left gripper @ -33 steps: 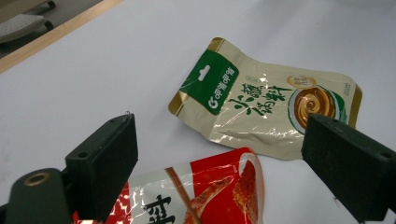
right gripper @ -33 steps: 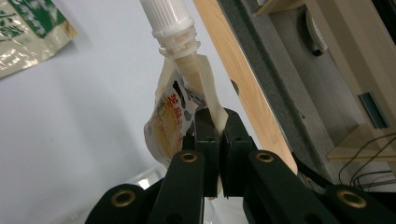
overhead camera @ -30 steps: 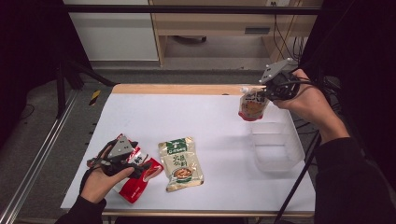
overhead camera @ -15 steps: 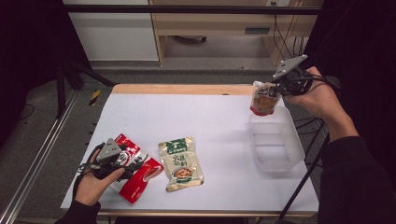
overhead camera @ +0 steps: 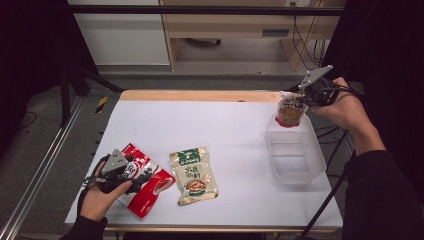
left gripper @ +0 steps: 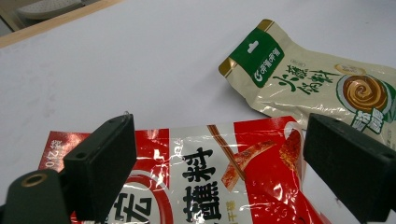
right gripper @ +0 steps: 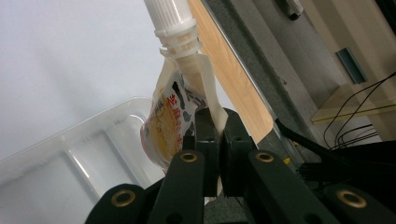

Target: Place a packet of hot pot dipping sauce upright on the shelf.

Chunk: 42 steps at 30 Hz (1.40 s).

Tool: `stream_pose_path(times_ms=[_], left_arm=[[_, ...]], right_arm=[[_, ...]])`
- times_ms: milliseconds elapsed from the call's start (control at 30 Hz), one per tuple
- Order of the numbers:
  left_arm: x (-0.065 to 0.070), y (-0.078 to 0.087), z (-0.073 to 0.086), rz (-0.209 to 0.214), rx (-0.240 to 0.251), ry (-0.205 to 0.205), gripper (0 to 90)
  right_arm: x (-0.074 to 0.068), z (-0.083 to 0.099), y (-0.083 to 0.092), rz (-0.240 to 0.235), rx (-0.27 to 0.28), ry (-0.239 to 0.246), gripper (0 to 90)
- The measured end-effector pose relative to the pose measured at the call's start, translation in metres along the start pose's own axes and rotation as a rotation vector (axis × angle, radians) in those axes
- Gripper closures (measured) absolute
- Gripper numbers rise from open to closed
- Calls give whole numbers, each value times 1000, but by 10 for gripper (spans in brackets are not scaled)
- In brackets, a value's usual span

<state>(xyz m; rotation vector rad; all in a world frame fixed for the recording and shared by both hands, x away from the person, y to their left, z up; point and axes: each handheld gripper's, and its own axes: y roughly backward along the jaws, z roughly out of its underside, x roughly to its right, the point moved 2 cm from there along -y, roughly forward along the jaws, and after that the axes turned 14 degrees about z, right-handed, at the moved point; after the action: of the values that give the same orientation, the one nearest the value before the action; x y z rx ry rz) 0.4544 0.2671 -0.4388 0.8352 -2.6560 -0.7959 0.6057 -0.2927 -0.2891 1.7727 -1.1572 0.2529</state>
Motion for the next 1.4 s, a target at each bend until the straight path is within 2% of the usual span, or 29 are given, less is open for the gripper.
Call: stream_pose_path(times_ms=[700,1400], left_arm=[[-3,1,2,8,-4,3,97],[-3,2,1,5,2,2,97]], right_arm=[[-14,14,-26,-33,-17,1,879],[-24,24,-36,-73,-24,-17,878]])
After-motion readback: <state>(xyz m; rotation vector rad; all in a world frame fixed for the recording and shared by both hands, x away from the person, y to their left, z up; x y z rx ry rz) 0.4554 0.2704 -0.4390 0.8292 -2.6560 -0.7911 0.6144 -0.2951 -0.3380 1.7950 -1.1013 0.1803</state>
